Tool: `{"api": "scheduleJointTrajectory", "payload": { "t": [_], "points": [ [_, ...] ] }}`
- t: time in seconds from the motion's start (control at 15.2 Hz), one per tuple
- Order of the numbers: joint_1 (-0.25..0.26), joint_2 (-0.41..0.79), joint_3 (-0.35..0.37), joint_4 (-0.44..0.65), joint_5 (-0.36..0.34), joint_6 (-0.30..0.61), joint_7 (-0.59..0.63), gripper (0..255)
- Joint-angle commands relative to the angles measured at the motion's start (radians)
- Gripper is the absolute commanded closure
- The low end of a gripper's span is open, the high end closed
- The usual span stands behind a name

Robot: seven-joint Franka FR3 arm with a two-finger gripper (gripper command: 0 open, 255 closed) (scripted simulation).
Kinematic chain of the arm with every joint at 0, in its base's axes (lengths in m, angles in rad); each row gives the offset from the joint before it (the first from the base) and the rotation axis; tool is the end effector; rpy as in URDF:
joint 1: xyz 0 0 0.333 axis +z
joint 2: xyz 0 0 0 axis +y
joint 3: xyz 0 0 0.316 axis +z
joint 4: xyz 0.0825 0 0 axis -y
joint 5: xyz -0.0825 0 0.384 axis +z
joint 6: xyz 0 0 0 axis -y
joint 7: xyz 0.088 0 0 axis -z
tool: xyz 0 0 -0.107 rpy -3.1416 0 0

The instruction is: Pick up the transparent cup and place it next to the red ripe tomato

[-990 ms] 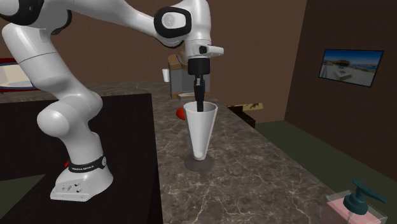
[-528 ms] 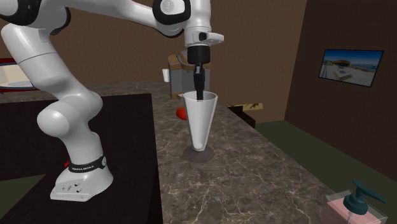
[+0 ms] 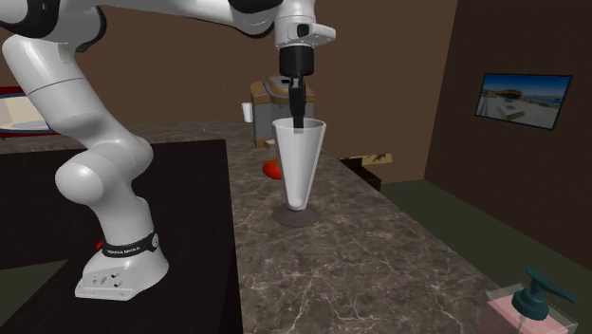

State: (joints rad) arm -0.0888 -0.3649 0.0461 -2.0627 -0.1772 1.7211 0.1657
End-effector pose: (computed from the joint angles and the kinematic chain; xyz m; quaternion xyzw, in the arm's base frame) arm 0.4454 -0.0325 0.5874 0.9910 -0.0927 0.0171 0.0950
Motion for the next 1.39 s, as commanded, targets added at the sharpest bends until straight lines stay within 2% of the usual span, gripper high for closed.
{"api": "scheduleJointTrajectory", "payload": {
  "t": [0.0, 1.32],
  "points": [
    [0.0, 0.003, 0.001, 0.032, 0.001, -0.029, -0.004, 255],
    [-0.003, 0.078, 0.01, 0.368, -0.001, -0.286, -0.043, 255]
  ]
}}
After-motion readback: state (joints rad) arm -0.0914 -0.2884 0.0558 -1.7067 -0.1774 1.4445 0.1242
